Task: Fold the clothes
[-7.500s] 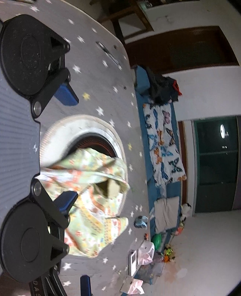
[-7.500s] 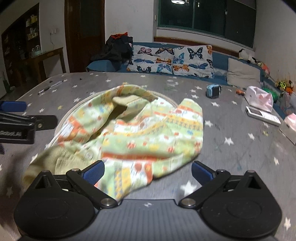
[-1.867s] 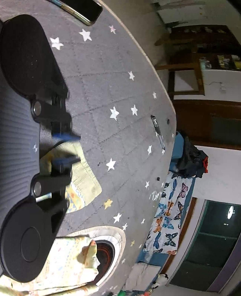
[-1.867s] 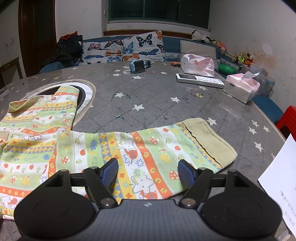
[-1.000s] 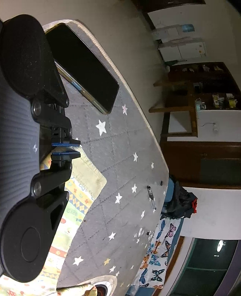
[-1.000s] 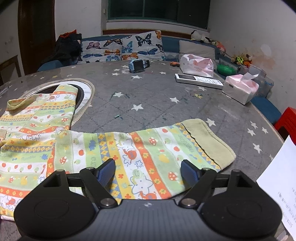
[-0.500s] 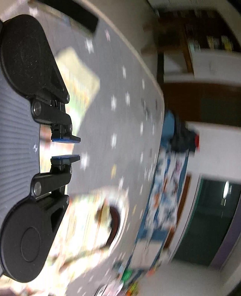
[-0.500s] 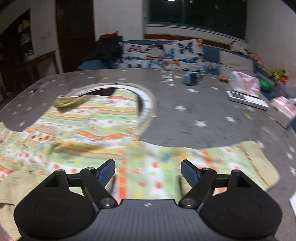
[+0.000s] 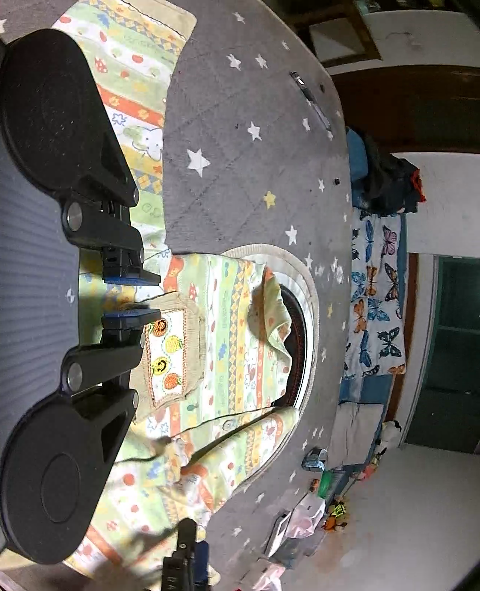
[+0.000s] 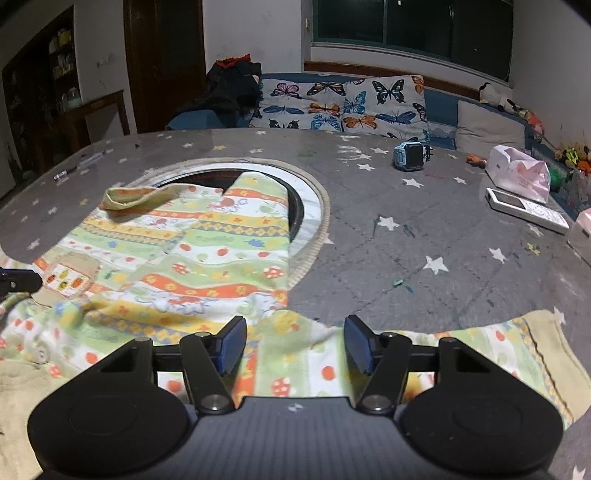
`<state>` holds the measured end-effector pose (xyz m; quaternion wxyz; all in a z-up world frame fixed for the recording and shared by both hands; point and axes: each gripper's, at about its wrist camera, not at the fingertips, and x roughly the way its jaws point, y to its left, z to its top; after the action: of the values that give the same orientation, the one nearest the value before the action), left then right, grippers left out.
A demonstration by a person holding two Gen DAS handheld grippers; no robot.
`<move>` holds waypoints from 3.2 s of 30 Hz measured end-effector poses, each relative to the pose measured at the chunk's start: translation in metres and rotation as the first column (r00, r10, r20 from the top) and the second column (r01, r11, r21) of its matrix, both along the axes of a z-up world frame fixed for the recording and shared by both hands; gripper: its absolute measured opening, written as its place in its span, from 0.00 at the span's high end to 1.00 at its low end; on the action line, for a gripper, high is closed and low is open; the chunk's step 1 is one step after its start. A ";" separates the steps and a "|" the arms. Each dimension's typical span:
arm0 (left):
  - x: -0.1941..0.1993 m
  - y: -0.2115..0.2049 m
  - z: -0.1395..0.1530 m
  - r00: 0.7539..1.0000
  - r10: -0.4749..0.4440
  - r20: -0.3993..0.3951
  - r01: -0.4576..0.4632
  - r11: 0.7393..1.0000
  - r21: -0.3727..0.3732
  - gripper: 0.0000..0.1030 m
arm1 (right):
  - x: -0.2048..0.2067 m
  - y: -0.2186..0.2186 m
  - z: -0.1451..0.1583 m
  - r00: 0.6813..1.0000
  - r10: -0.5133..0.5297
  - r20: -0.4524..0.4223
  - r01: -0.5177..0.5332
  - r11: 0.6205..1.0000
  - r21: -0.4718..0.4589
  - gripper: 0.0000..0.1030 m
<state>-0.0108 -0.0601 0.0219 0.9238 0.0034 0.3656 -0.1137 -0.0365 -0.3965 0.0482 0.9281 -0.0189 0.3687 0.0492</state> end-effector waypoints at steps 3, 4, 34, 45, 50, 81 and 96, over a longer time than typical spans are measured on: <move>0.011 0.004 0.007 1.000 0.008 -0.020 -0.008 1.000 -0.018 0.85 | 0.000 0.000 0.003 1.000 0.007 0.001 -0.007 1.000 -0.005 0.43; 0.017 0.005 0.010 1.000 0.016 -0.017 -0.017 1.000 -0.017 0.85 | 0.001 0.000 0.004 1.000 0.008 0.004 -0.008 1.000 -0.008 0.43; 0.157 -0.034 -0.011 0.988 -0.153 0.034 0.144 0.972 0.185 0.68 | 0.160 0.010 -0.003 0.998 0.038 -0.049 -0.031 0.991 0.132 0.72; 0.165 -0.028 -0.012 0.994 -0.101 0.037 0.094 0.980 0.174 0.67 | 0.173 0.009 -0.007 0.999 0.009 -0.046 -0.002 0.989 0.149 0.75; 0.166 -0.027 -0.012 0.995 -0.094 0.036 0.086 0.981 0.173 0.68 | 0.174 0.013 -0.007 0.999 0.017 -0.035 -0.013 0.991 0.133 0.83; 0.168 -0.014 -0.013 0.994 0.015 0.113 -0.043 0.966 0.255 0.95 | 0.153 0.015 0.010 0.999 -0.011 0.034 0.013 0.999 -0.046 0.91; 0.129 -0.003 0.010 0.996 0.003 0.086 -0.019 0.983 0.183 0.86 | 0.097 0.059 -0.002 0.982 0.182 -0.048 -0.184 0.981 -0.054 0.77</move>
<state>0.1181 -0.0635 0.0322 0.9349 0.0913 0.3348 -0.0742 0.0603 -0.3374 0.0465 0.9106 -0.0786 0.3863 0.1238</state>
